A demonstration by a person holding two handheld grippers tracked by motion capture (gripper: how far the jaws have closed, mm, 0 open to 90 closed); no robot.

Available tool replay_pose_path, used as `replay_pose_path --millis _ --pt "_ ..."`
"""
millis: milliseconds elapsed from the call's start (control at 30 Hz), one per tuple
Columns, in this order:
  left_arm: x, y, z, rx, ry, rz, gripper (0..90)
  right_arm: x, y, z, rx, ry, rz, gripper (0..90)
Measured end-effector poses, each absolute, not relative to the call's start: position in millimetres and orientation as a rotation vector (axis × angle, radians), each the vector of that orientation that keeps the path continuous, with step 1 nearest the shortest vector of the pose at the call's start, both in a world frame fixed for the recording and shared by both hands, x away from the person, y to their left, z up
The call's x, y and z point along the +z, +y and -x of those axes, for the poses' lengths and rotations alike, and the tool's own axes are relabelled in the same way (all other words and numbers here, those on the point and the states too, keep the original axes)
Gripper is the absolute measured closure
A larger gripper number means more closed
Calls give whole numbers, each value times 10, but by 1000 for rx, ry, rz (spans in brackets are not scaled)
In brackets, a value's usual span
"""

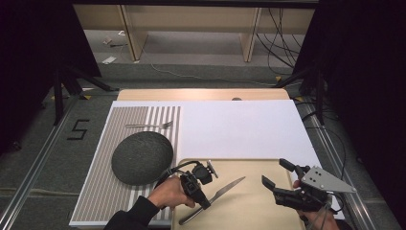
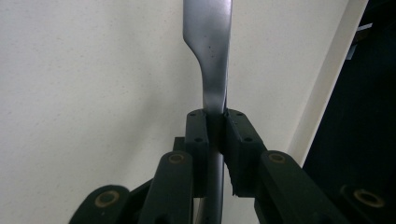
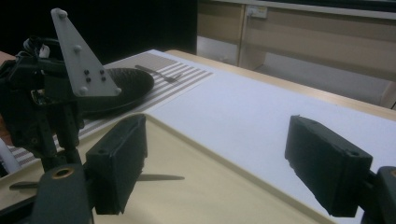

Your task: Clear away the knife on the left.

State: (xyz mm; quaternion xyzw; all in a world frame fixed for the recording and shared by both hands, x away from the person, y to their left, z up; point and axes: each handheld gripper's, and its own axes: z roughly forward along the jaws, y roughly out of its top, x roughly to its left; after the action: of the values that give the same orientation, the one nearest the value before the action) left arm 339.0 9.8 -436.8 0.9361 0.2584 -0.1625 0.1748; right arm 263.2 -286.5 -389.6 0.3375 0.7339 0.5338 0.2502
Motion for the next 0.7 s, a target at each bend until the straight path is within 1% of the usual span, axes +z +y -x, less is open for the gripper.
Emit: replay_pose_path --millis 367,567,700 --pt "-4492 68 -3438 -503 795 -2665 798 -3895 -2863 -2630 1455 2000 -917 218" --pt "-4580 51 -3464 -503 841 -2673 794 -3897 -2860 -2631 1456 1998 -918 218" --pt "-4606 43 -3461 -479 844 -2696 791 -3894 -2863 -2628 1457 2001 -916 218"
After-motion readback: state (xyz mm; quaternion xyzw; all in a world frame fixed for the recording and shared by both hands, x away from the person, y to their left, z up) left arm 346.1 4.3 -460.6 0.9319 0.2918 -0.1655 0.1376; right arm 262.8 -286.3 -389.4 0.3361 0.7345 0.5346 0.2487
